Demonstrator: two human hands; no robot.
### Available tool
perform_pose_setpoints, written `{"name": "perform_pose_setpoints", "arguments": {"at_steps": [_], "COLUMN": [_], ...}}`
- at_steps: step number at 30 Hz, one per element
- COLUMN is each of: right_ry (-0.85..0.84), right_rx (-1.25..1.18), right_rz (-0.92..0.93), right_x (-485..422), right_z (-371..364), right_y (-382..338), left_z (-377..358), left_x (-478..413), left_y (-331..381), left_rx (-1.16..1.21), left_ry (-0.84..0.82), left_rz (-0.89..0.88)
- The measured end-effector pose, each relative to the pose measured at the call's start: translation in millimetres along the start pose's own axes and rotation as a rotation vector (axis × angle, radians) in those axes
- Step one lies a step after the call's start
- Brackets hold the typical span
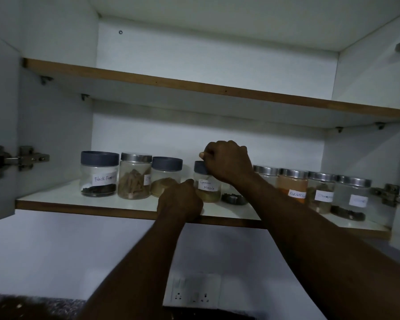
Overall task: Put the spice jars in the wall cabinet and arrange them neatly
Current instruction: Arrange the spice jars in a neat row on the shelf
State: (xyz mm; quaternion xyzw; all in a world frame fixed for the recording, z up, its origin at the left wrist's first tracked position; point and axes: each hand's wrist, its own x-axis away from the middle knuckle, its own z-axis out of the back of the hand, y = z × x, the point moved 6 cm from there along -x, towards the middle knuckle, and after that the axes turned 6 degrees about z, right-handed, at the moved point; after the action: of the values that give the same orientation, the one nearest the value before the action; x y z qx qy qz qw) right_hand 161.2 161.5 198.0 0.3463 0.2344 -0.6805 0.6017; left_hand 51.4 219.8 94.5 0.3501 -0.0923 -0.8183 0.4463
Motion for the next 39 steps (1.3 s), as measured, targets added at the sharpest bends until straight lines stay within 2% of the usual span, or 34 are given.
{"name": "perform_pose_setpoints", "arguments": {"at_steps": [2,5,9,12,15,19,24,26,31,35,39], "right_ry": [-0.052,-0.012,-0.016,-0.108,-0.16,-0.206,-0.338,-0.321,-0.183,-0.201,-0.282], "right_rx": [-0.017,-0.052,-0.084,-0.173,-0.262,-0.278,-0.121,-0.088,-0.152,-0.28,-0.358], "right_rz": [-0.006,0.007,0.072,0.092,0.115,0.156,0.222,0.24,0.225,0.192,0.22], "right_x": [1,6,13,10,1,-12,-24,-24,-36,-40,-41], "right_z": [-3,-1,-4,-12,-18,-26,-48,-53,-41,-37,-36], "right_y": [4,9,3,-11,-25,-46,-71,-76,-77,-74,-68], "left_z": [0,-1,16,38,55,58,53,51,47,47,45], "left_x": [0,-1,13,19,7,-2,0,1,-4,-2,-5], "left_y": [-1,-2,-5,-34,-69,-83,-79,-77,-78,-78,-79], "left_rx": [0.0,0.025,0.13,0.138,0.035,0.018,-0.042,-0.064,-0.057,-0.036,-0.037], "left_ry": [0.008,0.041,0.288,0.436,0.35,0.2,0.276,0.287,0.256,0.296,0.264], "left_rz": [0.007,0.028,0.016,0.136,0.194,0.196,0.199,0.173,0.152,0.147,0.129]}}
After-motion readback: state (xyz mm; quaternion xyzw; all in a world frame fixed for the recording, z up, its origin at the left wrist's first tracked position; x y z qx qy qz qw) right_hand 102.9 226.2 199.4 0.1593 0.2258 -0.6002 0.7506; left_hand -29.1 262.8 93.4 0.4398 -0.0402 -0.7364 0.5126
